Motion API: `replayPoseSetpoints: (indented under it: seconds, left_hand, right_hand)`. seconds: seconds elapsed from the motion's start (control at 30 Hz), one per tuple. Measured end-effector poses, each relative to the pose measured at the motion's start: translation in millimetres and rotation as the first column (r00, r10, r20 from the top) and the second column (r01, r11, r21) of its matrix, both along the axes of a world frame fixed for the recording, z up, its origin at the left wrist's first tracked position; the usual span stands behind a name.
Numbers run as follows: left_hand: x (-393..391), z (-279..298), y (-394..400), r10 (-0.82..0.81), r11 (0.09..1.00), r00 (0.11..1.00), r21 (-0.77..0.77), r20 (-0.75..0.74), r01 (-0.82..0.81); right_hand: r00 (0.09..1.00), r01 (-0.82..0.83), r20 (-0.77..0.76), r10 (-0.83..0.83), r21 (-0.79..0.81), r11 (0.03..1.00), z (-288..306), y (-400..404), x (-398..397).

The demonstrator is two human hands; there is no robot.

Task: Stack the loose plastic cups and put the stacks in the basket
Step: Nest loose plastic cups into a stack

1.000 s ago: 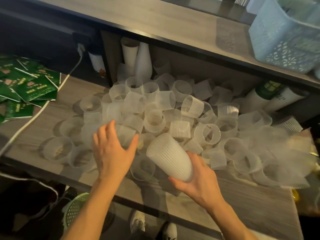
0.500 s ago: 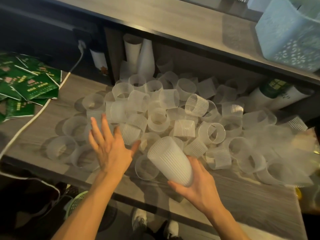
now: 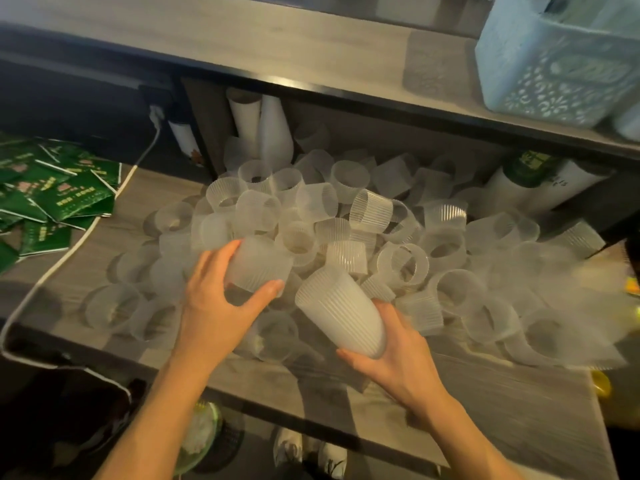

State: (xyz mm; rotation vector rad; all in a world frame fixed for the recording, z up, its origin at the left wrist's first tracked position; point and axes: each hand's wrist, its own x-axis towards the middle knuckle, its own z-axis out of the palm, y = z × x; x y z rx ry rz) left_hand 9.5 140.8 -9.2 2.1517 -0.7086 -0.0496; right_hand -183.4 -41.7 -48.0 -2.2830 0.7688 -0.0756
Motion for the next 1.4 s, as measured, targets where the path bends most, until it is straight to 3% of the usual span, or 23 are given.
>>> replayPoseSetpoints:
  seconds: [0.1,0.33,0.5,0.63,0.73,0.93,1.03,1.13,1.23,1.4]
  left_hand:
    - [-13.8,7.0,-9.4,0.009,0.984,0.981,-0.17,-0.195,-0.043]
    - [-32.6,14.5,-26.2,-0.153,0.963,0.945,-0.257,-0.289,0.077]
    - [-30.5,21.1,-50.4,-0.393,0.919,0.848,-0.177,-0.355,0.352]
    - [-37.6,21.3,-73.7,-0.493,0.858,0.785,-0.059,-0.376,0.511]
    - [-50.5,9.9,-82.2,-0.509,0.834,0.785,0.022,-0.352,0.551]
    - [-59.0,-19.1,-67.8,-0.383,0.919,0.858,-0.047,-0.342,0.391]
    - [-45.3,-34.5,-45.3,-0.269,0.962,0.944,-0.007,-0.193,0.273]
    - [-30.8,-45.4,-21.1,-0.219,0.971,0.976,0.096,-0.02,0.22]
    - [-24.2,-57.4,-4.3,-0.218,0.941,0.965,0.293,0.148,0.168]
    - [-47.8,-78.4,-0.4,-0.065,0.826,0.986,0.563,0.156,-0.035]
  right_hand:
    - [1.0,-0.019,0.019,0.018,0.015,1.0,-0.2,-8.3,-8.5]
    - [0.999,-0.042,0.026,0.042,0.017,0.999,0.7,-22.0,-31.4]
    - [0.998,-0.055,-0.005,0.055,-0.043,0.998,3.6,-29.6,-37.4]
    - [0.999,-0.044,-0.007,0.044,-0.057,0.997,5.1,-26.2,-33.1]
    - [1.0,-0.016,0.027,0.016,-0.013,1.0,3.5,-20.9,-27.1]
    - [0.999,0.023,-0.032,-0.022,0.049,0.999,-13.1,-14.7,-34.8]
    - [0.995,0.09,-0.042,-0.088,0.051,0.995,-16.0,-15.9,-32.9]
    - [0.995,0.084,-0.063,-0.083,0.018,0.996,-14.3,-17.7,-28.3]
    - [0.993,0.065,-0.098,-0.065,-0.007,0.998,-13.3,-18.0,-26.3]
    - [0.989,0.007,-0.15,-0.014,-0.049,0.999,-12.4,-18.3,-24.2]
